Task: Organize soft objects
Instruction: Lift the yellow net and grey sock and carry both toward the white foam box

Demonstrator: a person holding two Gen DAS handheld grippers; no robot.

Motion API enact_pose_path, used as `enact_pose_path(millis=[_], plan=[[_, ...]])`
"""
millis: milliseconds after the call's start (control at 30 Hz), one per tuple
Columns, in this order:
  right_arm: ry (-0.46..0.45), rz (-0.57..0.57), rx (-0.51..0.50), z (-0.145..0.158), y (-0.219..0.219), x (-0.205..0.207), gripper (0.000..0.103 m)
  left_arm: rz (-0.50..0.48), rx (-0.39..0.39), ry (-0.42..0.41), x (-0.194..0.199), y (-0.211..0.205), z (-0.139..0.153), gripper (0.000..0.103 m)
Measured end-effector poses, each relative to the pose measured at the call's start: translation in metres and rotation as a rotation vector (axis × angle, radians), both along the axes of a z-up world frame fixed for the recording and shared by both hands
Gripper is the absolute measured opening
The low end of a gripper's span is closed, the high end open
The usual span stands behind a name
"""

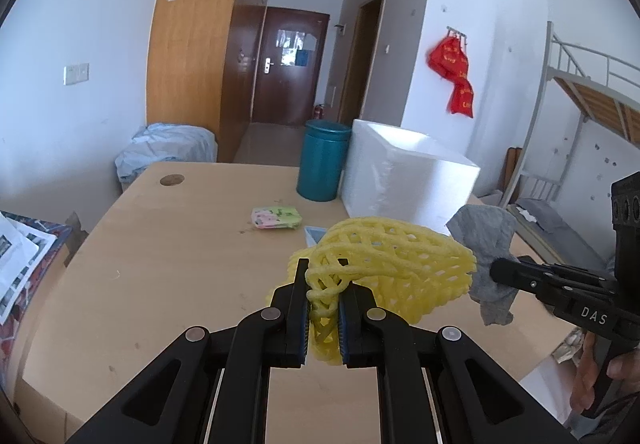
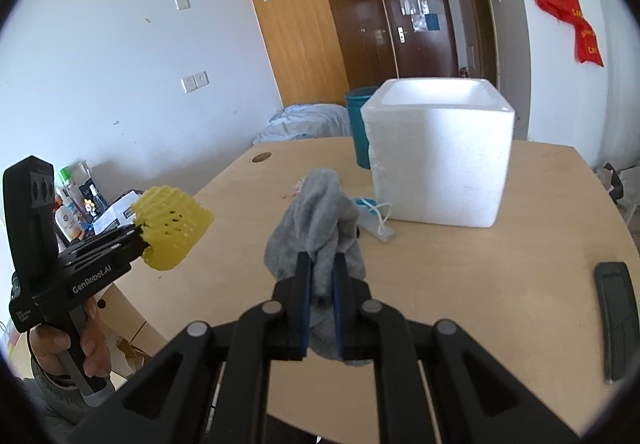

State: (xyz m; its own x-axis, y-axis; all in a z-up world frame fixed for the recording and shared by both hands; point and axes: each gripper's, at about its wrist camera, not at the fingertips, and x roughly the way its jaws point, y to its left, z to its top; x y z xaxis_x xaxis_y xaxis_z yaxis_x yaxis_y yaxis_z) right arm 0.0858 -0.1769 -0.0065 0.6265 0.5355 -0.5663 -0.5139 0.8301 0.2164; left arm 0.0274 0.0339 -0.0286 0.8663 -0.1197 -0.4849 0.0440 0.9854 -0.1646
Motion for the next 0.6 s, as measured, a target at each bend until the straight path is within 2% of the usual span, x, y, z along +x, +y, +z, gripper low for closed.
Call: enact_pose_path(millis=[600], plan=[[-0.091,-0.091,0.002,0.015,-0.022,-0.057,0.012,-0.096,0.018,-0.072,-0.045,-0.040,0.016,0.012]])
